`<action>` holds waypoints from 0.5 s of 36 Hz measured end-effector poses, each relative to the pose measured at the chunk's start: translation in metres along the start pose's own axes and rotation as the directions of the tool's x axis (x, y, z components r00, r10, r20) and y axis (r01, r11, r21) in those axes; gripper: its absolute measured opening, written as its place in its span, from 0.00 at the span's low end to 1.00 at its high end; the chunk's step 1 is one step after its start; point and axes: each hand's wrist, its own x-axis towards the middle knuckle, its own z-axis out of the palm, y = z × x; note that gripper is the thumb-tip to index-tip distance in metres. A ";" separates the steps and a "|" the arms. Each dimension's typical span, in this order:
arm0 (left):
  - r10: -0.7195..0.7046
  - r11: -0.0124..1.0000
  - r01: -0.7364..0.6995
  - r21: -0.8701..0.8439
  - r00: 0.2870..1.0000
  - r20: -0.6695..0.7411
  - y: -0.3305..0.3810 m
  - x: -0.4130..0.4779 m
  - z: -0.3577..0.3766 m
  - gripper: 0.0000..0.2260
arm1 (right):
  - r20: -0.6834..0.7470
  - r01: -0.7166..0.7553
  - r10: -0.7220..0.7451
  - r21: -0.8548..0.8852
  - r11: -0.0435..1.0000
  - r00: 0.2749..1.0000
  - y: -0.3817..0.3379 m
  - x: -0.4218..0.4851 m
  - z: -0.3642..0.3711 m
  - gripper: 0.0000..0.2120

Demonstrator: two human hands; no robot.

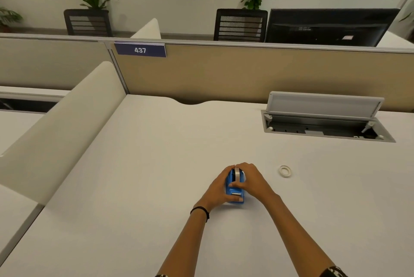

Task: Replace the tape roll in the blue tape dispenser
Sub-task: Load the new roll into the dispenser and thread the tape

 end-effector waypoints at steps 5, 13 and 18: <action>-0.004 1.000 0.004 -0.011 1.000 -0.002 -0.002 0.000 0.001 0.38 | -0.031 -0.011 0.016 0.154 0.988 0.999 0.002 -0.002 -0.002 0.22; -0.045 0.999 0.044 0.009 0.999 0.023 -0.005 0.000 0.003 0.42 | -0.138 0.041 -0.016 0.177 0.983 0.990 0.003 0.000 -0.010 0.03; -0.052 0.999 0.052 0.011 0.998 0.023 -0.004 -0.001 0.003 0.42 | -0.161 0.042 -0.020 0.135 0.990 0.987 0.001 0.005 -0.013 0.01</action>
